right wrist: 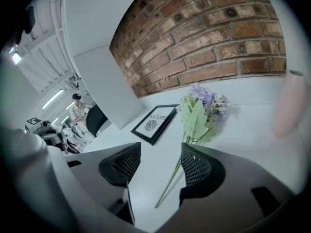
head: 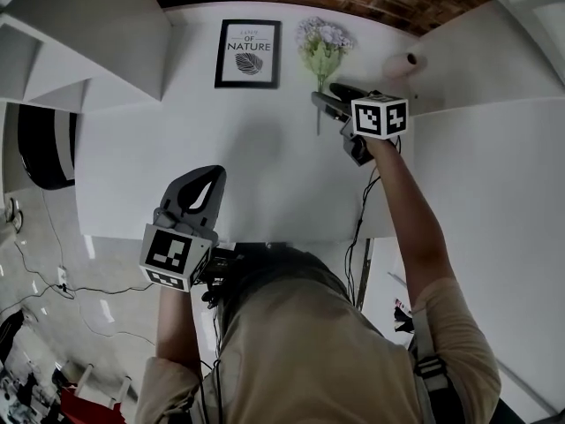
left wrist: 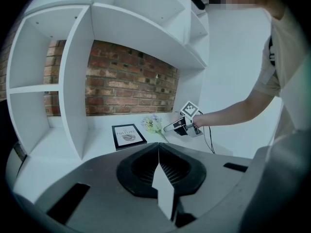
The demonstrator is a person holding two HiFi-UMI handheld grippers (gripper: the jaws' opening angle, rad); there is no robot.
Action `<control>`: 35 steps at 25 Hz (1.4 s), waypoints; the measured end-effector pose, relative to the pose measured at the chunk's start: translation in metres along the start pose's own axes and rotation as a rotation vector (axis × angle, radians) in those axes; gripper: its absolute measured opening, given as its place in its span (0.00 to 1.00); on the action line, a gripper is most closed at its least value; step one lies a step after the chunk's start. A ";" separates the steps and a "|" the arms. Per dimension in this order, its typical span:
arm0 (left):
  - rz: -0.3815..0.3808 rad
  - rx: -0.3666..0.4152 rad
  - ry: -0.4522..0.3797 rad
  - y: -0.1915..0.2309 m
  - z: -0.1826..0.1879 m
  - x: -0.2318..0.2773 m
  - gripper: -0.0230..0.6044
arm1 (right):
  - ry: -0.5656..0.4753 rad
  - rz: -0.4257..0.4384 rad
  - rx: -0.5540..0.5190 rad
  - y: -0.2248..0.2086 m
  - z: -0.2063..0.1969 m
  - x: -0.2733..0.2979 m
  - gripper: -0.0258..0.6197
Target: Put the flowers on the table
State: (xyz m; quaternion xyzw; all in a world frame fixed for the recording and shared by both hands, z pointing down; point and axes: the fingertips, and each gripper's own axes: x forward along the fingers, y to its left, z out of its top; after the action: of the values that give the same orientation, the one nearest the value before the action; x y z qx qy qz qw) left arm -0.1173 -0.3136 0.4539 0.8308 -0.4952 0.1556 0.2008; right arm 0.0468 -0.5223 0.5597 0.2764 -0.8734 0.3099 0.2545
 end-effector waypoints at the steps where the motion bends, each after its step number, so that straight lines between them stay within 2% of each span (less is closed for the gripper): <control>1: 0.007 -0.003 -0.006 -0.001 0.001 -0.003 0.05 | -0.007 0.008 0.001 0.005 0.000 -0.002 0.40; 6: 0.027 0.014 -0.025 -0.009 0.008 -0.014 0.05 | -0.039 0.051 0.007 0.029 0.002 -0.015 0.40; 20: 0.102 0.082 -0.105 -0.040 0.030 -0.065 0.05 | -0.152 0.310 -0.008 0.142 0.007 -0.072 0.40; 28: 0.132 0.106 -0.128 -0.060 0.032 -0.087 0.05 | -0.159 0.394 -0.069 0.188 -0.002 -0.098 0.40; 35: 0.160 0.135 -0.147 -0.076 0.039 -0.103 0.05 | -0.172 0.511 -0.042 0.227 -0.003 -0.131 0.40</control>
State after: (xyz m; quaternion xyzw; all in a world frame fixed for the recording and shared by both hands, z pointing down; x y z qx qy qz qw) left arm -0.0950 -0.2216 0.3595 0.8094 -0.5617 0.1429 0.0946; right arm -0.0041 -0.3291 0.3903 0.0669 -0.9395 0.3213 0.0984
